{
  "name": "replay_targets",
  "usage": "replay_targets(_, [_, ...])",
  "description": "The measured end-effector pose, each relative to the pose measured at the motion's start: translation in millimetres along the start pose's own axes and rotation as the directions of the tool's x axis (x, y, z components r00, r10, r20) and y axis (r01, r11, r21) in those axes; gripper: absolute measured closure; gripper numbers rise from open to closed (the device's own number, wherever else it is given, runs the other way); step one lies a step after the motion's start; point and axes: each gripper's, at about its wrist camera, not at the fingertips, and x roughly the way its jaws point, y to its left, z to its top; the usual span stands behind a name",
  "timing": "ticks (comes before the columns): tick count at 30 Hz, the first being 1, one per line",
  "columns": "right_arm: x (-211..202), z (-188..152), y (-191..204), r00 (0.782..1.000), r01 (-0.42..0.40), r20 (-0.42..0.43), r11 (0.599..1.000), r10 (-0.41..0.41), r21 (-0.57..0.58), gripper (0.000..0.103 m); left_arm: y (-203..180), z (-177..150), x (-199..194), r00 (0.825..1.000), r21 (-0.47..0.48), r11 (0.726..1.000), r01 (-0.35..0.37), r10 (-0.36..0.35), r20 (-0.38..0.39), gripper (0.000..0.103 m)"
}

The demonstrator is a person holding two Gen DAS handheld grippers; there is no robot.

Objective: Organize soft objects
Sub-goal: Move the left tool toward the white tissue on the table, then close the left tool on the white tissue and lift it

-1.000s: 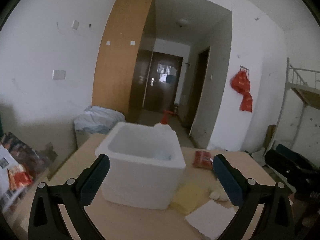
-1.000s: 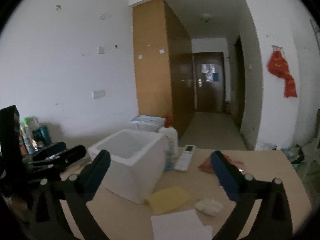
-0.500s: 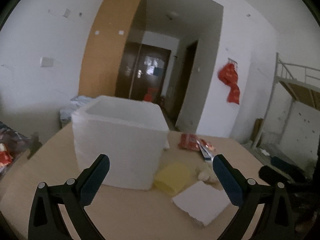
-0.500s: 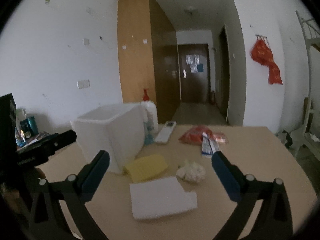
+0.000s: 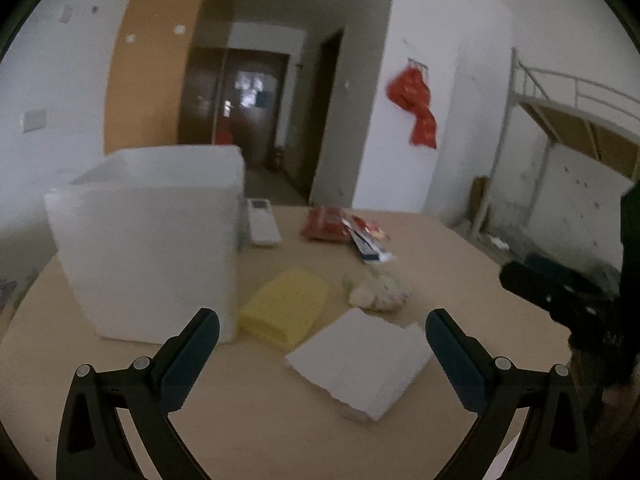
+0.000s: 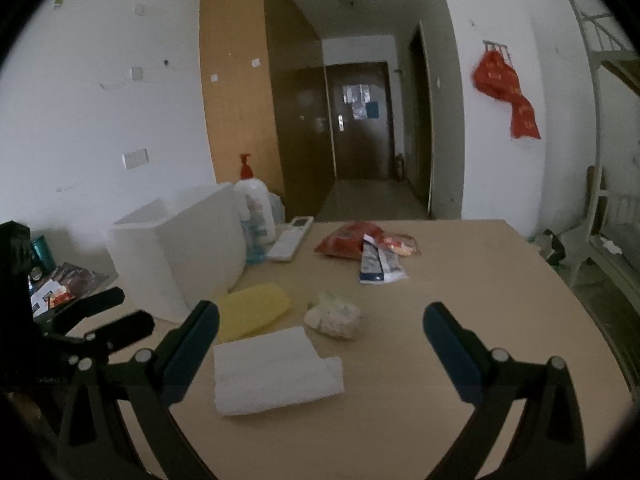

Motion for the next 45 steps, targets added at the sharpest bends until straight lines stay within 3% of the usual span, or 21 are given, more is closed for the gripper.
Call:
replay_targets(4, [10.7, -2.4, -7.2, 0.999, 0.014, -0.038, 1.000, -0.014, -0.002, 0.000, -11.4, -6.5, 19.8, 0.997, 0.025, 0.999, 0.046, -0.044, -0.068, 0.000])
replay_targets(10, [29.0, -4.4, -17.3, 0.996, -0.001, -0.095, 1.000, 0.001, 0.004, 0.000, -20.1, -12.3, 48.7, 0.987, 0.044, 0.997, 0.062, -0.055, -0.150, 0.001])
replay_targets(14, [38.1, -5.3, -26.3, 0.992, -0.017, -0.126, 1.000, 0.020, 0.027, 0.000, -25.0, -20.0, 71.3, 0.972, 0.064, 0.995, 0.079, -0.063, -0.227, 0.016])
replay_targets(18, [43.9, -5.9, -34.3, 0.989, -0.027, -0.144, 0.998, 0.035, 0.053, 0.000, -25.3, -27.2, 87.1, 0.959, 0.071, 0.995, 0.072, -0.049, -0.280, 0.019])
replay_targets(25, [48.4, -6.8, -37.6, 0.984, -0.055, -0.163, 0.996, 0.066, 0.069, 0.000, -26.5, -38.4, 102.7, 0.928, 0.095, 0.994, 0.062, -0.022, -0.371, 0.038])
replay_targets(27, [49.5, -6.0, -38.9, 0.983, -0.061, -0.166, 0.995, 0.073, 0.073, 0.000, -26.1, -39.8, 103.0, 0.927, 0.088, 0.994, 0.064, -0.026, -0.375, 0.039])
replay_targets(30, [50.6, -6.6, -42.3, 0.983, -0.063, -0.168, 0.994, 0.077, 0.084, 0.000, -26.7, -41.4, 107.0, 0.923, 0.098, 0.992, 0.083, -0.039, -0.383, 0.058])
replay_targets(32, [51.6, -7.1, -44.0, 0.982, -0.059, -0.173, 0.994, 0.074, 0.090, 0.000, -27.6, -42.0, 106.8, 0.920, 0.088, 0.989, 0.117, -0.074, -0.384, 0.083])
replay_targets(34, [52.7, -8.3, -45.0, 0.981, -0.057, -0.179, 0.994, 0.073, 0.093, 0.000, -30.7, -40.0, 101.8, 0.925, 0.100, 0.987, 0.127, -0.082, -0.371, 0.090])
replay_targets(37, [54.5, -9.8, -45.3, 0.980, -0.055, -0.185, 0.994, 0.072, 0.096, 0.000, -29.2, -36.0, 96.9, 0.934, 0.096, 0.986, 0.138, -0.097, -0.345, 0.097])
replay_targets(45, [60.7, -10.6, -47.1, 0.977, -0.060, -0.199, 0.992, 0.082, 0.114, 0.000, -17.0, -22.9, 84.6, 0.941, 0.031, 0.986, 0.162, -0.145, -0.304, 0.100])
